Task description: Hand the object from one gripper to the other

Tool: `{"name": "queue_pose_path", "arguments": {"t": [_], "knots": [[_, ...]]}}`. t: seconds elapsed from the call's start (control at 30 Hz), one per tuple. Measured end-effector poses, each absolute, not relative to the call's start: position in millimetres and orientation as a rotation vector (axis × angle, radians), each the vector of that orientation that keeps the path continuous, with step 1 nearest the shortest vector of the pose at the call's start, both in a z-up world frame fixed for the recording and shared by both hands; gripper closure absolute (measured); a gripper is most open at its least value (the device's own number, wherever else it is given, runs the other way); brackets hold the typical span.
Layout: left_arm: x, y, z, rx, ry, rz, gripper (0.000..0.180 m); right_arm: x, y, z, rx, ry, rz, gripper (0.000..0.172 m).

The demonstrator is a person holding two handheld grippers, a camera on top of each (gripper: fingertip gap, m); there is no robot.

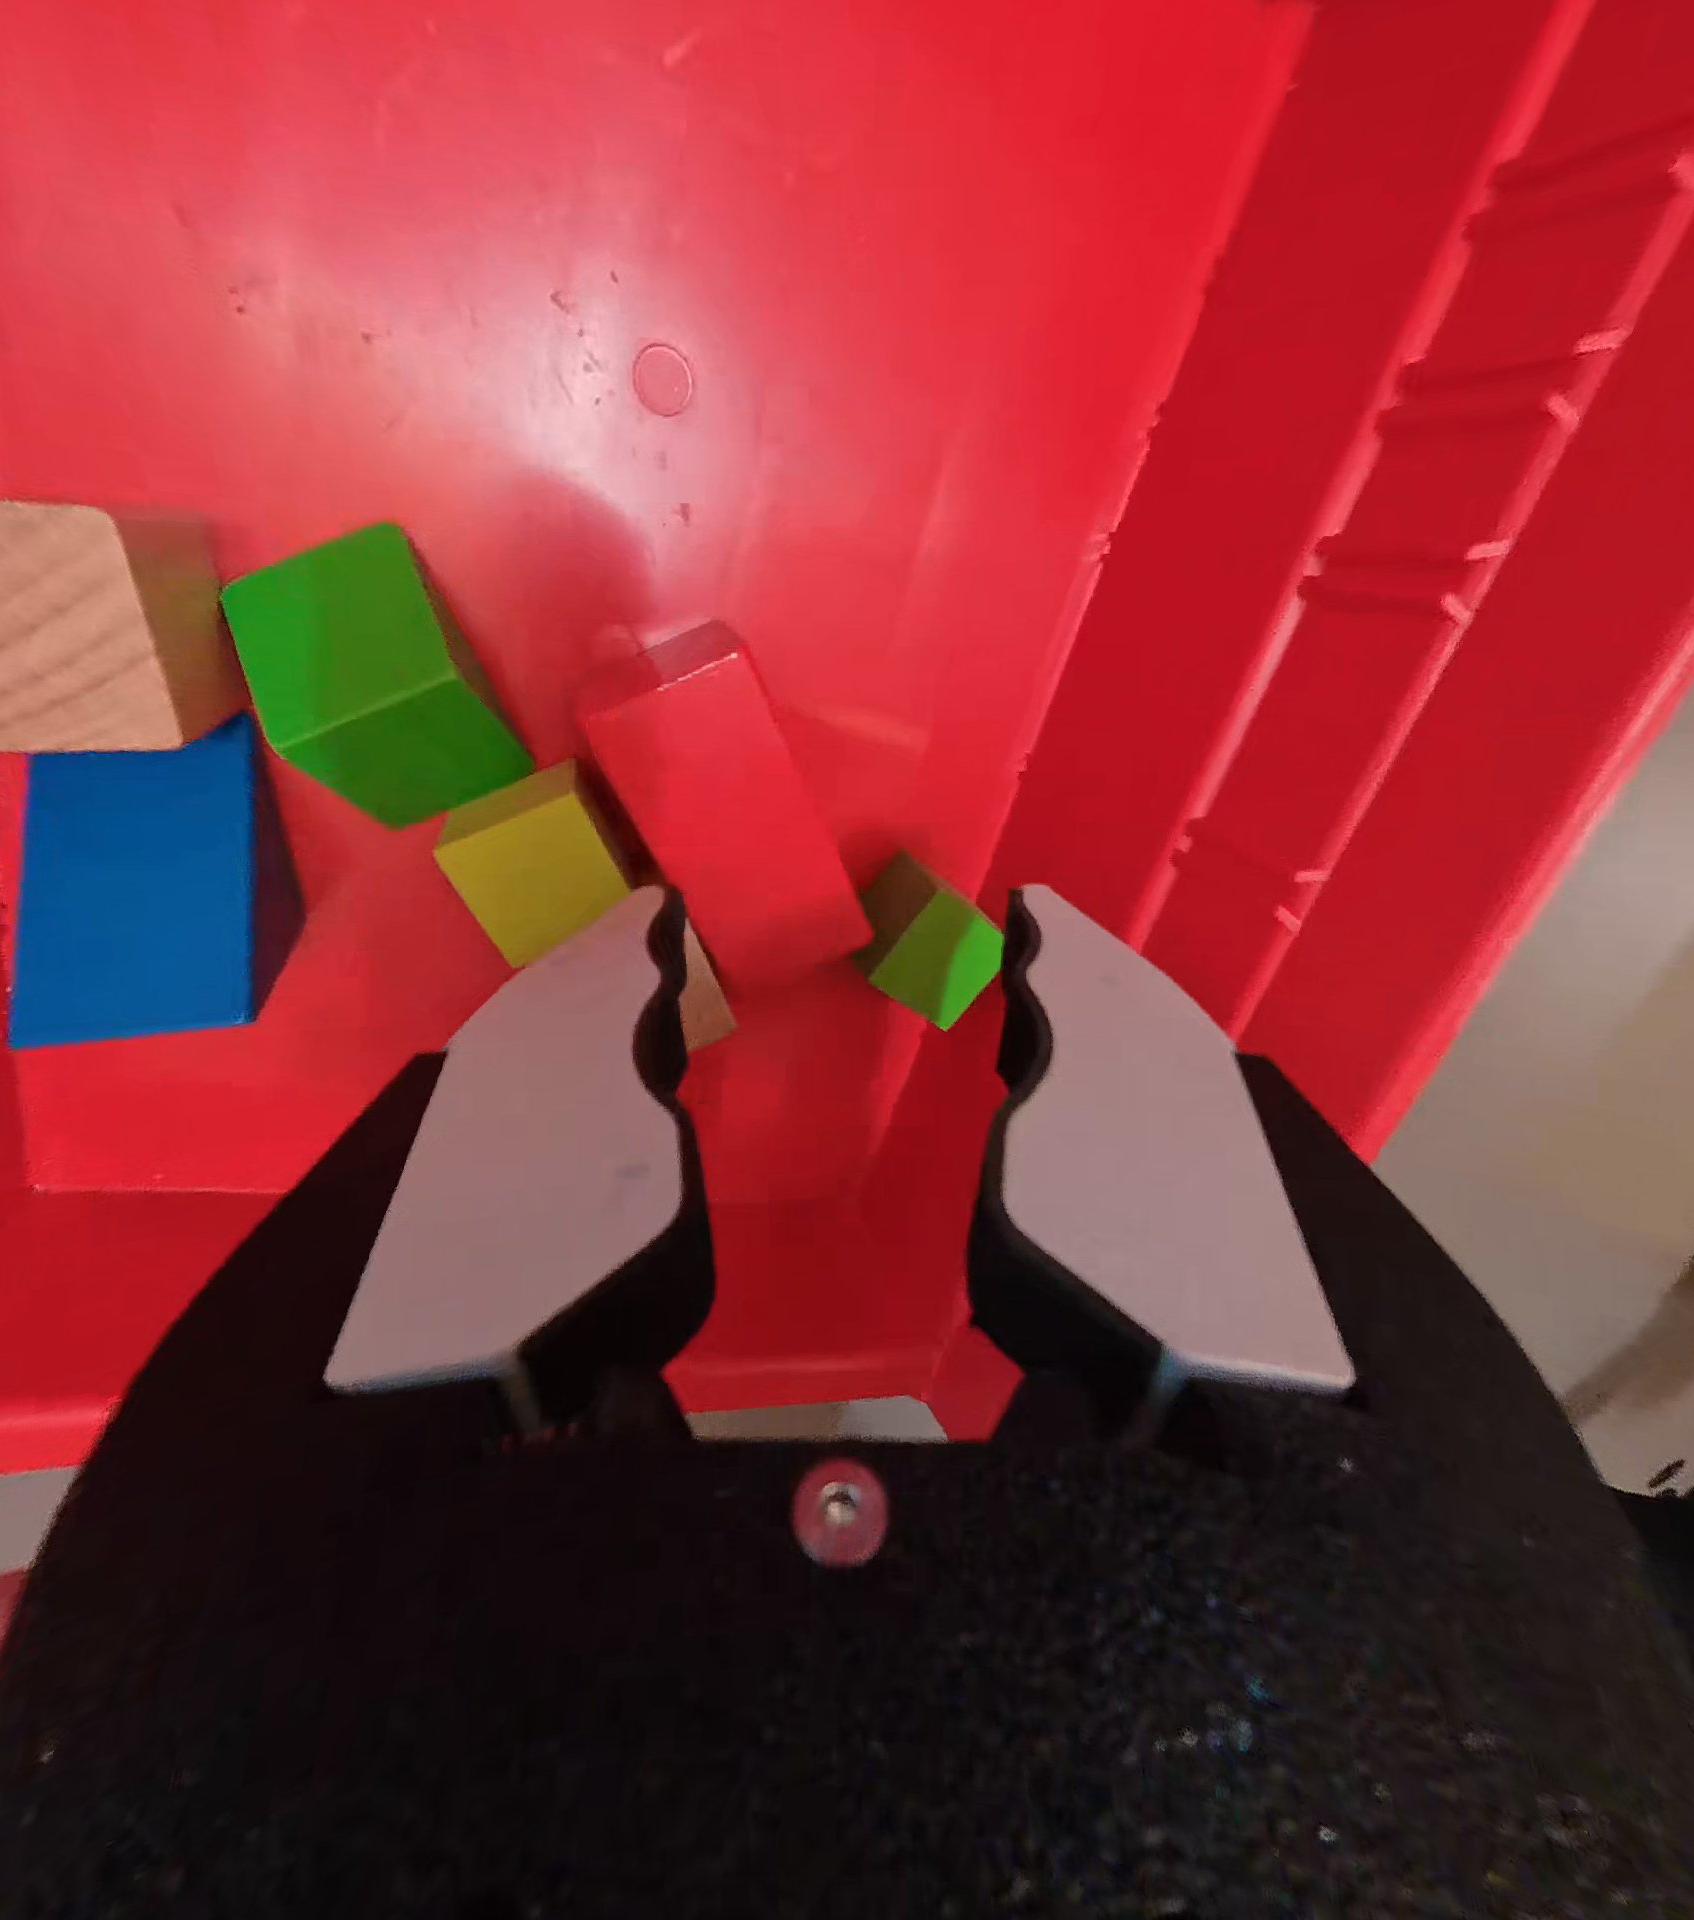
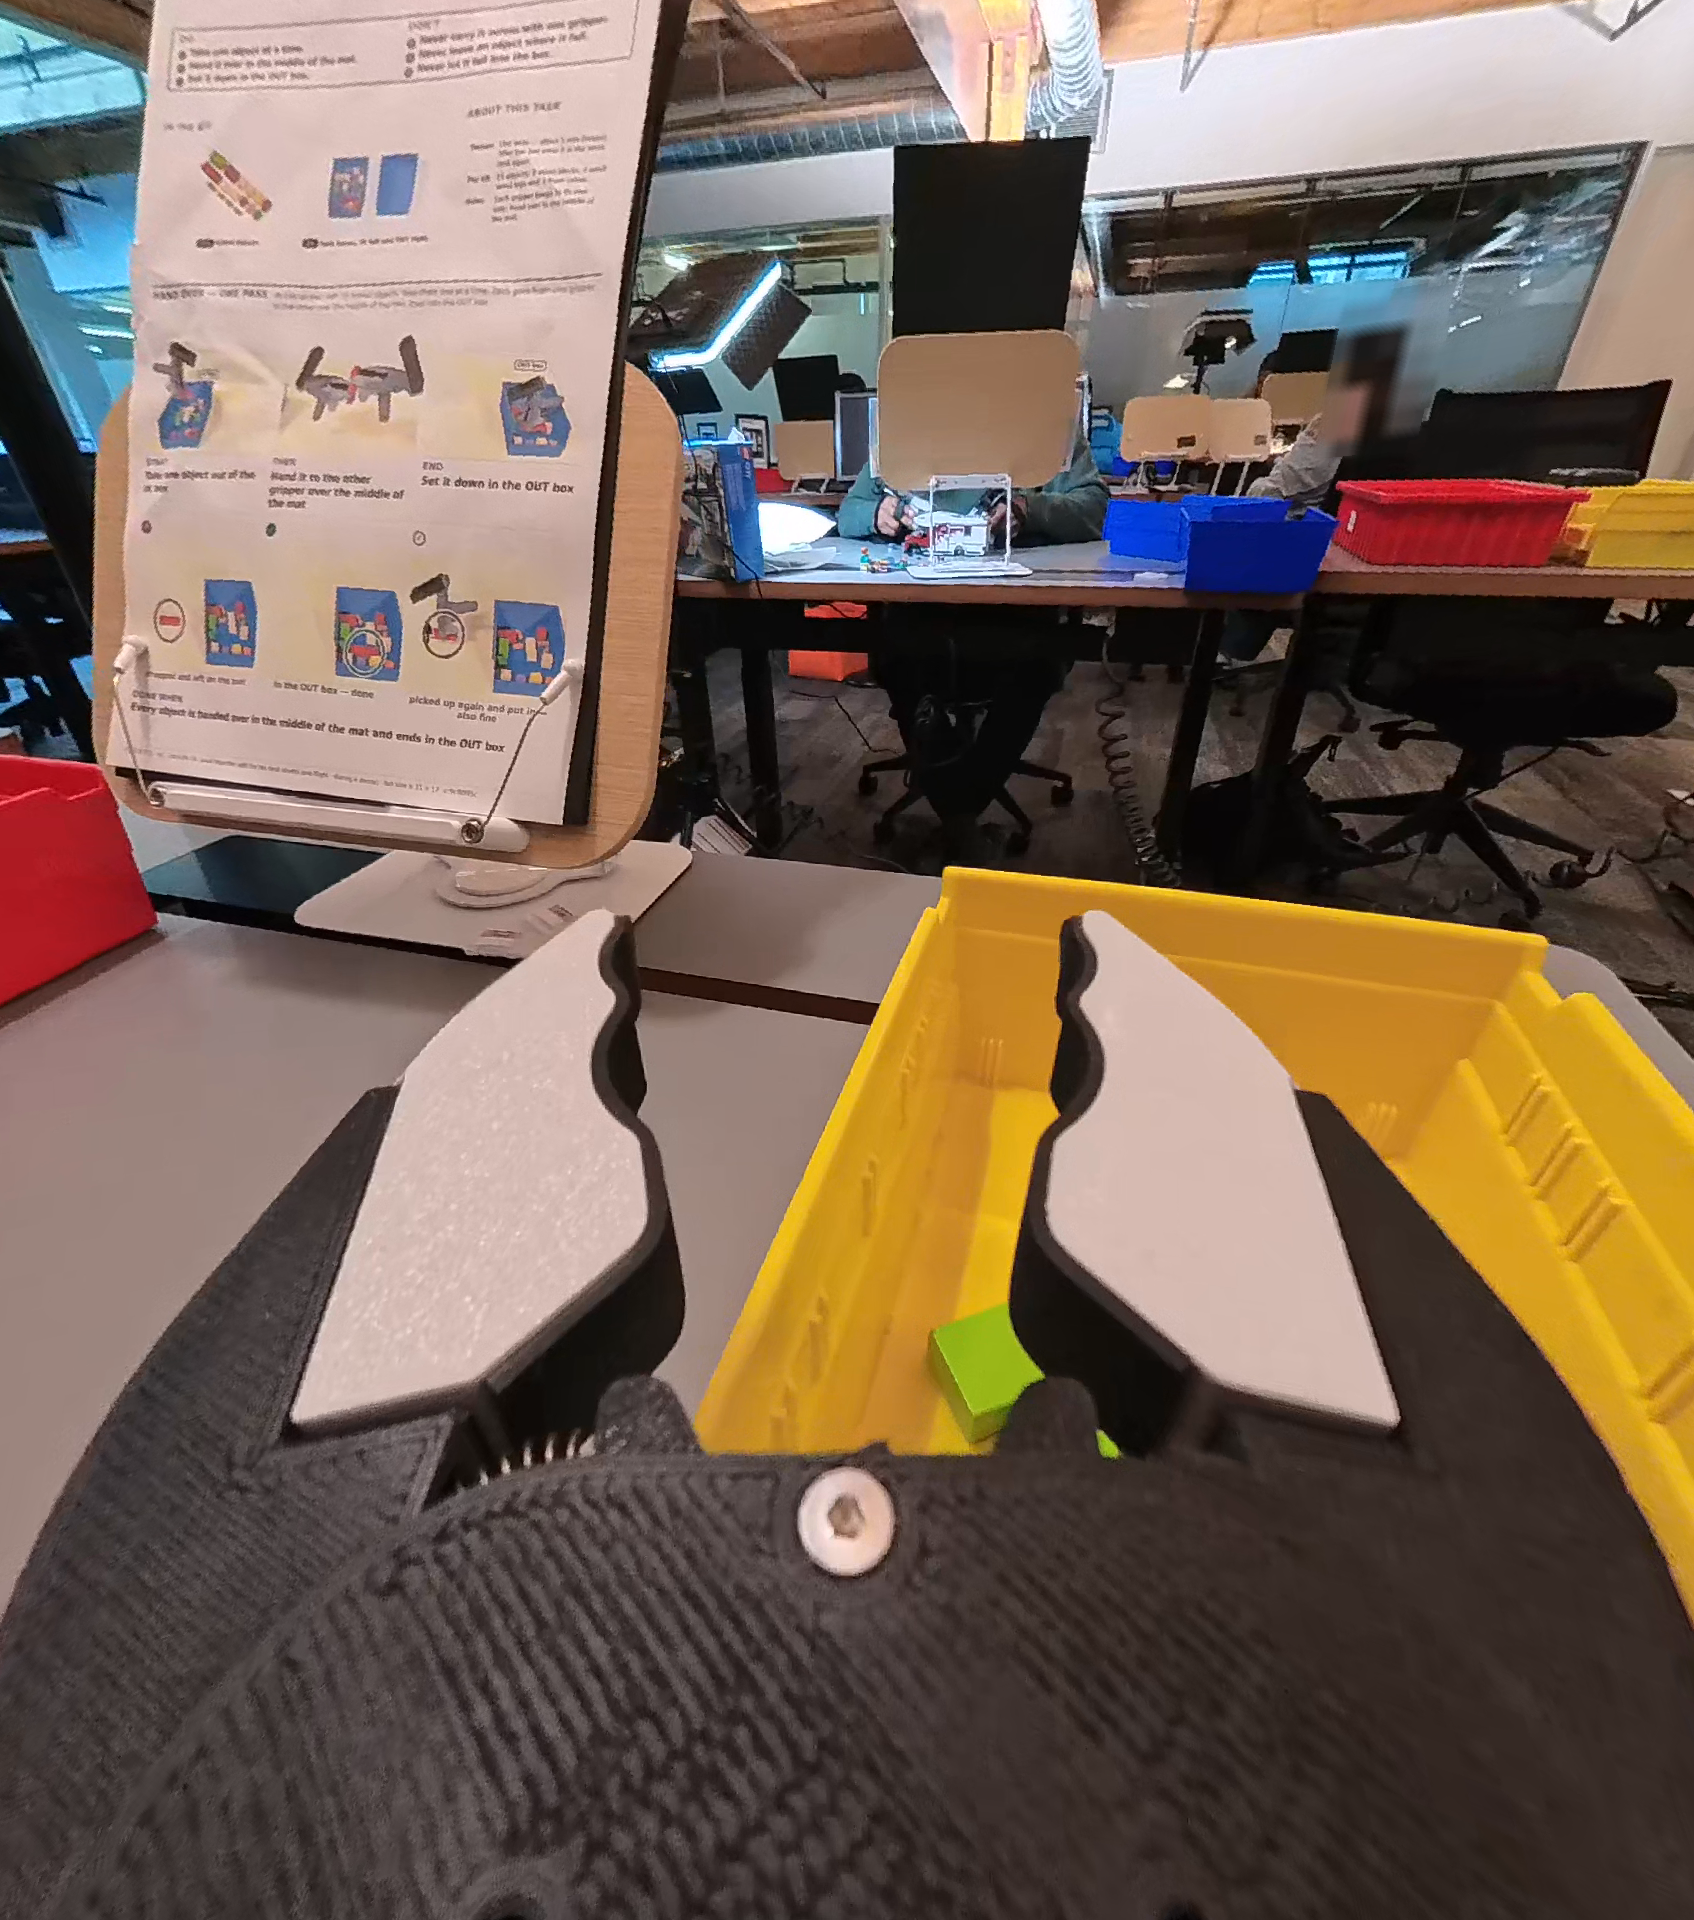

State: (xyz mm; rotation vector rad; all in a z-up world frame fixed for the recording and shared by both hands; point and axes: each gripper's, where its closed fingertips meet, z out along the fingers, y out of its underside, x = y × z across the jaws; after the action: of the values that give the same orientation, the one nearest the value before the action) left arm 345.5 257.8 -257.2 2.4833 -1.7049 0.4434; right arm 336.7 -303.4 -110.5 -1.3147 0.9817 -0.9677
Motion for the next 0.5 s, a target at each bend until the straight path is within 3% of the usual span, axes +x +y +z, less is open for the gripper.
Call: {"name": "queue_pose_path", "arguments": {"t": [0.4,0.5], "knots": [[340,259,-282,2.500,-1.824,0.173,0.125,334,-309,-108,-1.278,0.990,-0.921,0.095],[343,258,-285,2.507,-1.826,0.240,0.133,334,-307,-108,-1.279,0.987,-0.914,0.096]]}}
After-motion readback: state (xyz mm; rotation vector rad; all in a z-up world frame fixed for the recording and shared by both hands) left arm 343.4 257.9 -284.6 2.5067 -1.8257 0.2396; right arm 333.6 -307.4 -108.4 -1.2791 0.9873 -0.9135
